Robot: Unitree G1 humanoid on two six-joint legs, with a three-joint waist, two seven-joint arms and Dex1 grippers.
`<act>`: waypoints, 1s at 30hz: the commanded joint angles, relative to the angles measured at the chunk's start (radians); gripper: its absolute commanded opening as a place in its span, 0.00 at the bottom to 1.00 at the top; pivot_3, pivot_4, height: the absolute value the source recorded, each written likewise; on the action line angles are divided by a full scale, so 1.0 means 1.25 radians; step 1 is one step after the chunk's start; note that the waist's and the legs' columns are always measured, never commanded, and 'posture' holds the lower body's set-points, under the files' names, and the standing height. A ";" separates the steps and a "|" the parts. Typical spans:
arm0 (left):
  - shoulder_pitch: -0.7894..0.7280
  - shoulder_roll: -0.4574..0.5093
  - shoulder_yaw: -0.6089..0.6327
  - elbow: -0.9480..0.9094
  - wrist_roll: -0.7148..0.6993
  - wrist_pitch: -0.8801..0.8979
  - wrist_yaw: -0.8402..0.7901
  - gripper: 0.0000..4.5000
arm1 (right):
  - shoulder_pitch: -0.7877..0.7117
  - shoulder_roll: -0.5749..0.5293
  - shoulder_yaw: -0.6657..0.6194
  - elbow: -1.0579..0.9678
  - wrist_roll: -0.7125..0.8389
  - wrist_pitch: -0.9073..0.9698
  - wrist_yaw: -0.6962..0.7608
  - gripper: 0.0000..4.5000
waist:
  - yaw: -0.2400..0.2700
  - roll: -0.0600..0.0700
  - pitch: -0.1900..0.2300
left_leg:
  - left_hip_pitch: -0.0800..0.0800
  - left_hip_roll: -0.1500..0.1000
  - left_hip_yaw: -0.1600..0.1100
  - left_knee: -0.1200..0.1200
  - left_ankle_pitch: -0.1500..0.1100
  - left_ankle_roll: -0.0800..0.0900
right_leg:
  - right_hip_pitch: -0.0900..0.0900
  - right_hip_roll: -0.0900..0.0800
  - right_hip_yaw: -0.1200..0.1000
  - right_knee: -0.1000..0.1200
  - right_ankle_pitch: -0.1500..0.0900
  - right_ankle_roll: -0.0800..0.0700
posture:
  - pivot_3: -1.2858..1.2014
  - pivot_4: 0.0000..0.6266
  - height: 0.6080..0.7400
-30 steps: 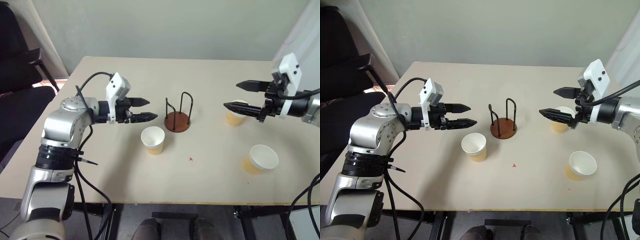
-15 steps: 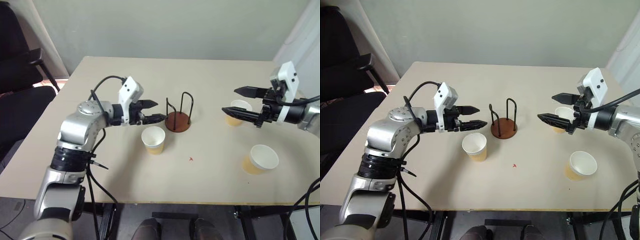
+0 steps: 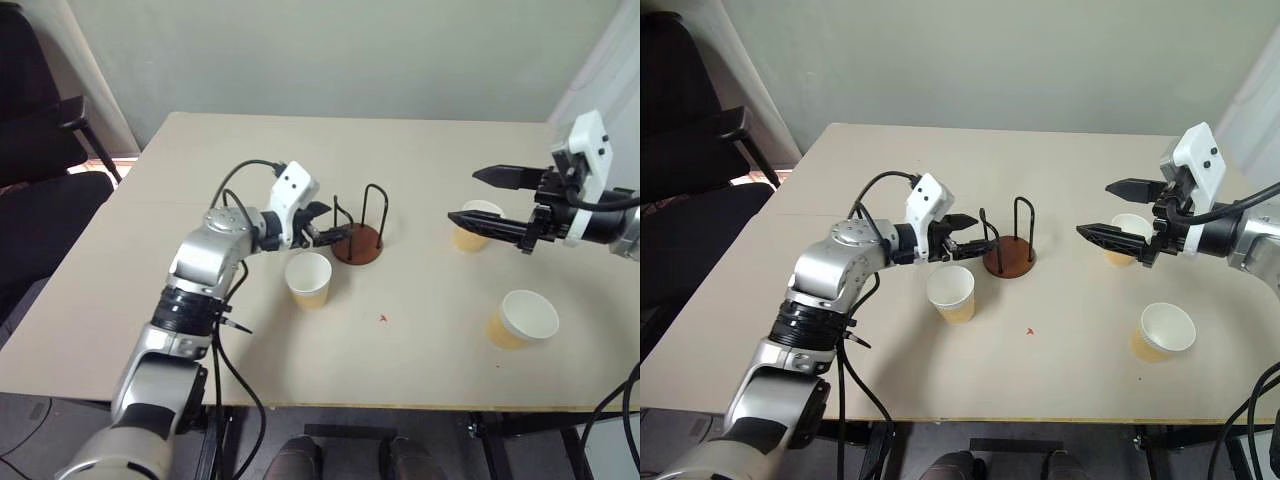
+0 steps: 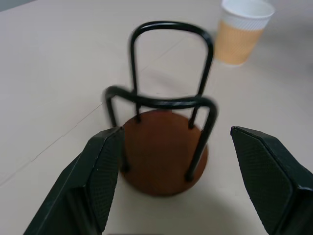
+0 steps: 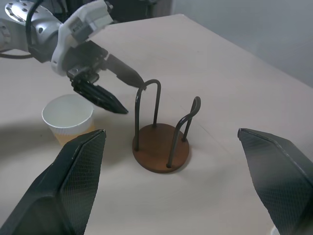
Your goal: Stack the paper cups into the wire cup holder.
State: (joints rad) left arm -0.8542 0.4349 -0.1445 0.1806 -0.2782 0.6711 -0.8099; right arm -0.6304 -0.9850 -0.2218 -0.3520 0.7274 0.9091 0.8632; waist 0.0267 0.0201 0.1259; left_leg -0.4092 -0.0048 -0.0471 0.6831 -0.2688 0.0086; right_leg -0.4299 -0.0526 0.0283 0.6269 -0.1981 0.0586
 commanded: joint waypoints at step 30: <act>-0.046 -0.095 -0.019 0.055 0.069 -0.076 -0.004 0.00 | 0.046 -0.088 -0.041 -0.079 0.059 0.021 0.039 1.00 | 0.003 0.000 0.000 | 0.001 0.000 0.001 0.001 0.001 0.000 | 0.001 0.000 0.001 0.000 0.001 0.002 | 0.52 0.24 1.00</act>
State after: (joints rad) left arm -0.8955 0.3037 -0.1778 0.3072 -0.1911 0.5766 -0.8069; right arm -0.5640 -1.0753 -0.2260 -0.4333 0.7926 0.9457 0.9153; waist 0.0307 0.0195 0.1262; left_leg -0.4084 -0.0053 -0.0456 0.6842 -0.2678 0.0092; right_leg -0.4285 -0.0524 0.0292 0.6271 -0.1974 0.0605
